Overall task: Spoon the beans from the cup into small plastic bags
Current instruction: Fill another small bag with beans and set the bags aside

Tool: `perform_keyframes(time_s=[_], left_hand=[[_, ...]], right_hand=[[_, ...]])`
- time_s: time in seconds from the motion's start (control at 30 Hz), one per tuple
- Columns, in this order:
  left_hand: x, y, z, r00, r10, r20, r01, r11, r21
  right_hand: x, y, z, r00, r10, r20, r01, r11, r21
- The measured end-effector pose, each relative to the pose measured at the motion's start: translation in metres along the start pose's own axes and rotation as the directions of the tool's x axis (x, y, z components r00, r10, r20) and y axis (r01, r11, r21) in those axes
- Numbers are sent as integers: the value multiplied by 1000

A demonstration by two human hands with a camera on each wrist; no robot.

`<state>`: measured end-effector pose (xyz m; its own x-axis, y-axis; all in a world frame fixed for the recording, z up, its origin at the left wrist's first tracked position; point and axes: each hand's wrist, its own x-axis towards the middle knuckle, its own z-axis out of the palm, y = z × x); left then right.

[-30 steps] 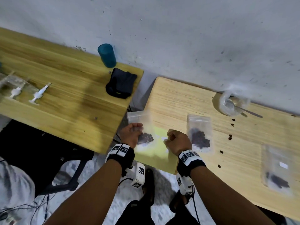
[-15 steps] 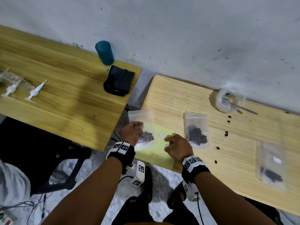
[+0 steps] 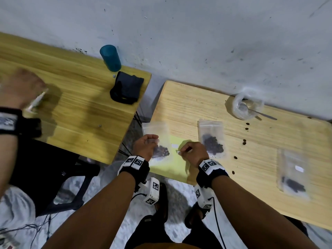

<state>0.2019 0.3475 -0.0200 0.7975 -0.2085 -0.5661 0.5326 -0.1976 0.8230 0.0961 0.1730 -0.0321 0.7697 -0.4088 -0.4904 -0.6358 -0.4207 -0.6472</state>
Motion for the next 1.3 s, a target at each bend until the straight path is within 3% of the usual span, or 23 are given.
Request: perform_keyframes(time_s=[0.23,0.4,0.8,1.07,1.2,1.3], left_hand=[[-9,24,18,997,28,65,-28,1000,-1],[-29,61,49,983,146,115,-145,989,-17],[-50,94,103,917,335,216,-362,927,98],[-52,93,132,925,284,251,-309,949,66],[-50,94,139,942,279,185,-292,955,46],[-48,91,142,936,316,157,-330,941,71]], right_hand=[[1,-33,-42,995,-46,-93,70,959,274],[-9,-61,-74,989,-89,-119,133,886,443],[-18,-67,-124,934,-187,-305,252,949,190],[-30,-60,-135,901,-130,-414,143,990,2],[-33,-52,-142,860,-62,-507,104,993,55],[-31,-45,-147,893,30,-449,93,964,250]])
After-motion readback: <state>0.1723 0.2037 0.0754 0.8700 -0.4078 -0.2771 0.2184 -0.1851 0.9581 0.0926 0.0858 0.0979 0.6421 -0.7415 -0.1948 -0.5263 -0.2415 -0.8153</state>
